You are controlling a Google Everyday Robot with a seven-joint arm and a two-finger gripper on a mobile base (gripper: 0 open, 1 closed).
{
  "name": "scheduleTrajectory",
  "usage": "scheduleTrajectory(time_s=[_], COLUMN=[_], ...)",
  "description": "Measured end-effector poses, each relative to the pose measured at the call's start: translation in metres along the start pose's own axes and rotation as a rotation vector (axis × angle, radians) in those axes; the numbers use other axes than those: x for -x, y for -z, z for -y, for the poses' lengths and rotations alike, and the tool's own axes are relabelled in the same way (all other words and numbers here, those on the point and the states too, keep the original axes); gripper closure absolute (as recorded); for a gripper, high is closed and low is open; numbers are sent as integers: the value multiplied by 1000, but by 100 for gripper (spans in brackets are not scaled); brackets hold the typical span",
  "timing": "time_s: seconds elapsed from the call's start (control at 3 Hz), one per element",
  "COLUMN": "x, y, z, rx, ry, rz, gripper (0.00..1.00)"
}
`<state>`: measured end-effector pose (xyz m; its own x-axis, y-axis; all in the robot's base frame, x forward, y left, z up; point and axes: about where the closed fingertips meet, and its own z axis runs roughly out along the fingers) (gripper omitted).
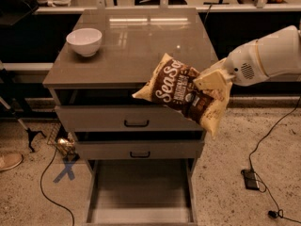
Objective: Place brown chip bag into bottom drawer
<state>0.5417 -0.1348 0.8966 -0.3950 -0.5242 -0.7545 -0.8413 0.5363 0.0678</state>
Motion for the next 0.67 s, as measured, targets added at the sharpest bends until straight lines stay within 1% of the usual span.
scheduleTrajectory(time_s=[0.33, 0.67], x=[-11, -56], y=[-3, -27], z=[-7, -37], rx=[9, 122], ry=[-18, -114], rz=[-2, 3], gripper=[100, 100])
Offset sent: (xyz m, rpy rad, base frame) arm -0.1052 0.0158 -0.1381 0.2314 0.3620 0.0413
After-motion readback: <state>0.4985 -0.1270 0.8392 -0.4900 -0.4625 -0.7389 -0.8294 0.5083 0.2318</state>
